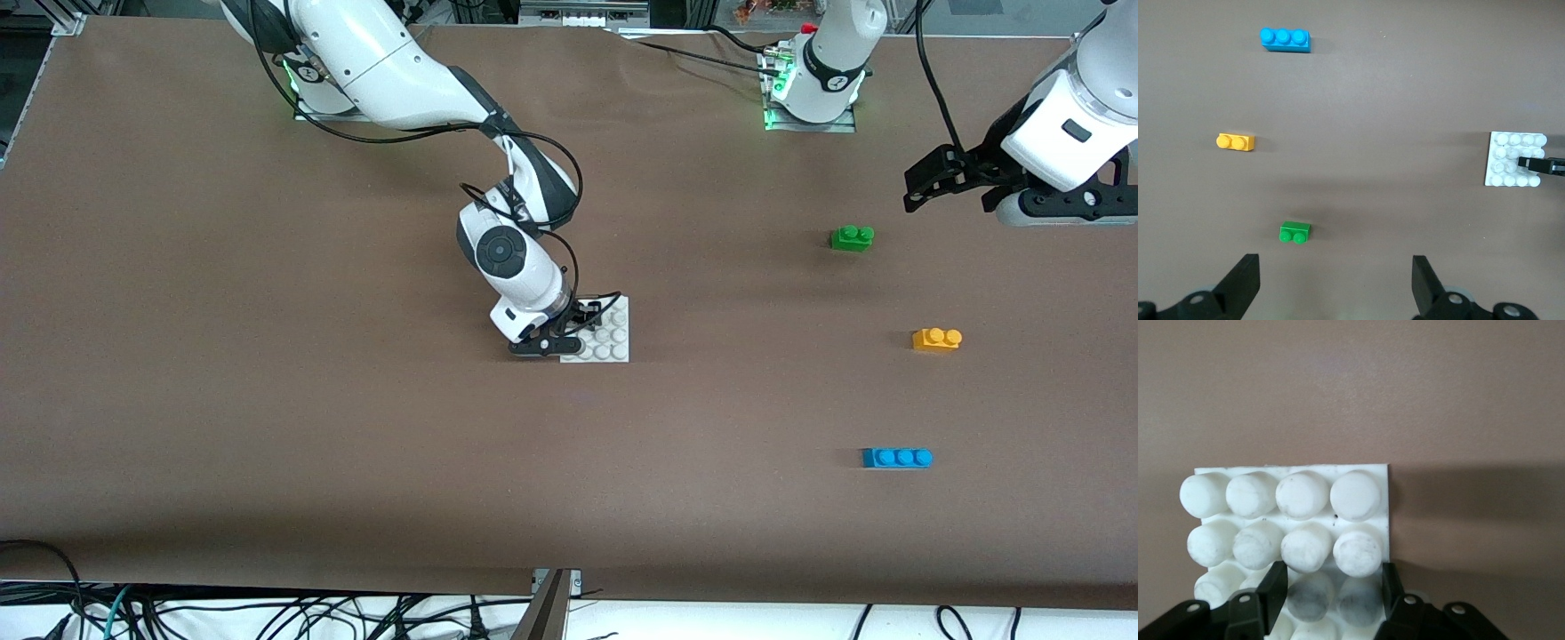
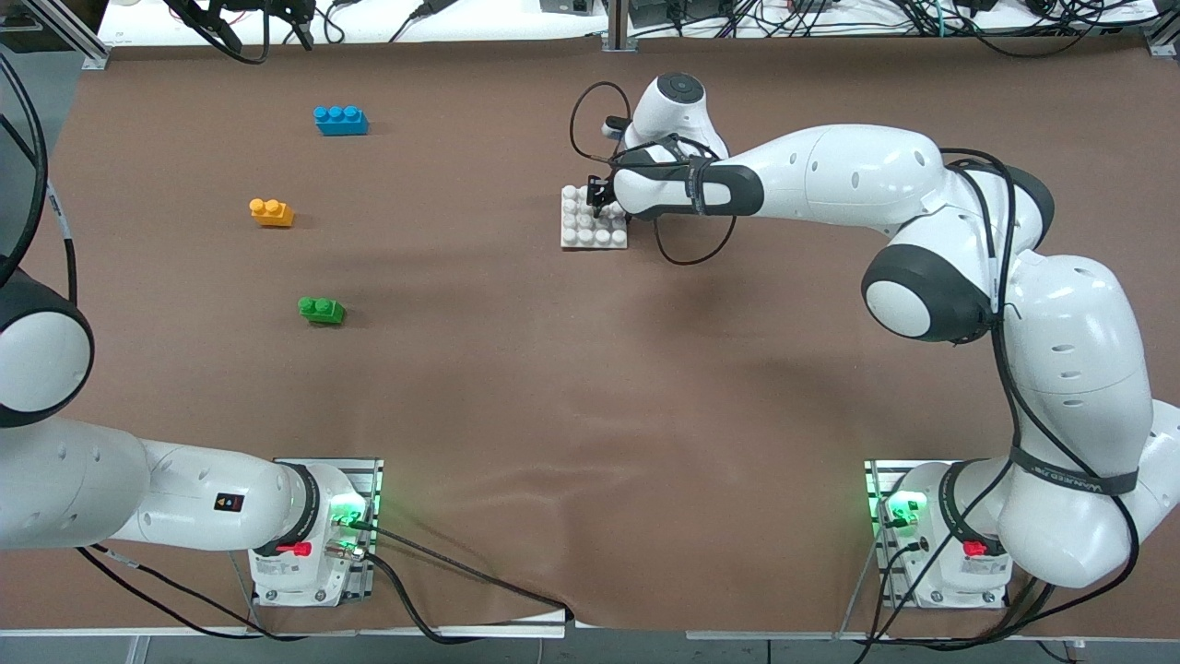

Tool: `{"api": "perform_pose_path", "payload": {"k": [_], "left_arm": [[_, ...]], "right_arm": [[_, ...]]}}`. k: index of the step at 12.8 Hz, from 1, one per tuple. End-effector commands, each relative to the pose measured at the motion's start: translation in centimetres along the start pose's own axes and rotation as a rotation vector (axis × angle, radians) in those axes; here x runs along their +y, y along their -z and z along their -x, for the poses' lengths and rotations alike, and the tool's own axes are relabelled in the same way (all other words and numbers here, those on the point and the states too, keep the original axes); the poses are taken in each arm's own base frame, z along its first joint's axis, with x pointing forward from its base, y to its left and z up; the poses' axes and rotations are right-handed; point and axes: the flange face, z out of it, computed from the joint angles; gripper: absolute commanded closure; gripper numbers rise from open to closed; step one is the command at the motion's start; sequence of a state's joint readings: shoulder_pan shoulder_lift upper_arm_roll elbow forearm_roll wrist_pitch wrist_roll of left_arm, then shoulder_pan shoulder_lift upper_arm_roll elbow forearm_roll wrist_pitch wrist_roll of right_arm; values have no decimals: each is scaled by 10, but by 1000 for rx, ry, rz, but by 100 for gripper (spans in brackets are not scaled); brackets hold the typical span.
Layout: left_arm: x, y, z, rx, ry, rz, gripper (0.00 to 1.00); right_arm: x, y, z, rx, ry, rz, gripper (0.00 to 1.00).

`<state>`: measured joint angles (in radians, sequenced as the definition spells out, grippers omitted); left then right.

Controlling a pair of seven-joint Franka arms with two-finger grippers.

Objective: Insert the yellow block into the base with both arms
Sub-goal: 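Open the right gripper and lift it off the white plate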

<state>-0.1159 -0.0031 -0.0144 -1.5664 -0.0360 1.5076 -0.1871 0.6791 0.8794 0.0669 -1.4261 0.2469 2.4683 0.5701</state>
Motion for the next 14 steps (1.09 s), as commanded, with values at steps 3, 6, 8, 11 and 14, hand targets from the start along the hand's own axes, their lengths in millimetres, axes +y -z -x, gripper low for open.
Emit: {"api": "perform_pose_path", "payload": {"k": [3,6,8,11,14], "left_arm": [[2,5,-1,-6,0,12,0],[1,5,-1,-6,1,12,0],[1,5,-1,-7,1,14,0],[1,4,-2,-8,2,12,0],[-1,3,-2,-9,6,12,0]], "right_arm": [[-16,-2,3,8,-5,-28,30],[-18,2,-1,26,21,-35,0],[-17,8,-6,35,29,-36,0],[-2,24,-21,15,56,-2,0],[28,63,-43,-34,101,75,0]]}}
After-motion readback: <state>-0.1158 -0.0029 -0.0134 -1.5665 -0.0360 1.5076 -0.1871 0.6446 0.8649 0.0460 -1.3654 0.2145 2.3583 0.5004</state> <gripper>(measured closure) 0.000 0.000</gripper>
